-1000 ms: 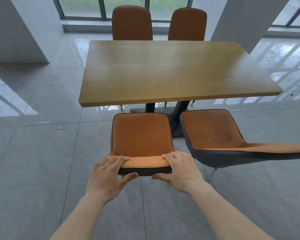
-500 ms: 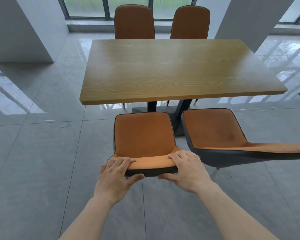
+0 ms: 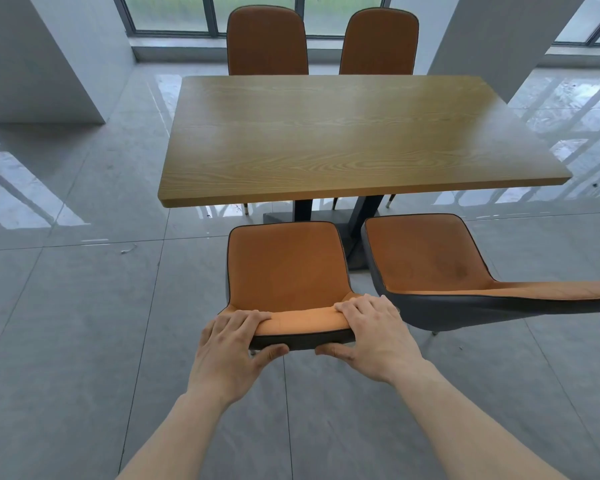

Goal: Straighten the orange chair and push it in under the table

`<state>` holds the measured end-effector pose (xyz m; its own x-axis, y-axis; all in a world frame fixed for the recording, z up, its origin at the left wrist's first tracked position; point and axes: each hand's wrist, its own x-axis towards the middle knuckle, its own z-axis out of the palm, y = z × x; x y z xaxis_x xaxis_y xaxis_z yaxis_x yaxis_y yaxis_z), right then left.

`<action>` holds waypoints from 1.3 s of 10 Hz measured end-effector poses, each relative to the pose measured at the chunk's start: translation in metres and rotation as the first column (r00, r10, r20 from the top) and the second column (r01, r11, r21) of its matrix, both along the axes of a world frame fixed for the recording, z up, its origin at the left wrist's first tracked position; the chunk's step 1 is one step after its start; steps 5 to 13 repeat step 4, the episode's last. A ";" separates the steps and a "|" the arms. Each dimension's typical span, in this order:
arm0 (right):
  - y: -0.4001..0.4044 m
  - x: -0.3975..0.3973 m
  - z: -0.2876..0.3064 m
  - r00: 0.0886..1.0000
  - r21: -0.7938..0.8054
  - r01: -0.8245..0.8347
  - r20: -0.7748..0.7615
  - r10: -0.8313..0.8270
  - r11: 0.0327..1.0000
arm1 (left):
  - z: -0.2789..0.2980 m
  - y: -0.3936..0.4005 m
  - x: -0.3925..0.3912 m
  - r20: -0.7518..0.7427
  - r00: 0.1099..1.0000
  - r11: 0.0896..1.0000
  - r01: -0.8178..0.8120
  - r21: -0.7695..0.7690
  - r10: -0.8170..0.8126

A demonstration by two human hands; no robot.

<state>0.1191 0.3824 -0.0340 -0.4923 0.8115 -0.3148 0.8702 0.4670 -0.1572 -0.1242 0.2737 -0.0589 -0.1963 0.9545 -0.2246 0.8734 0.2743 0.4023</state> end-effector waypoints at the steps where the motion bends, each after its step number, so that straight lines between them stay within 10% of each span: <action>1: -0.003 -0.001 0.005 0.999 -0.002 0.003 0.032 -0.003 1.000 | 0.003 0.001 0.000 0.006 1.000 1.000 0.001 -0.018 -0.001; 13: -0.016 0.007 0.044 0.989 -0.020 0.112 0.103 -0.109 0.993 | 0.039 -0.001 0.005 -0.098 0.994 0.997 0.035 -0.063 -0.041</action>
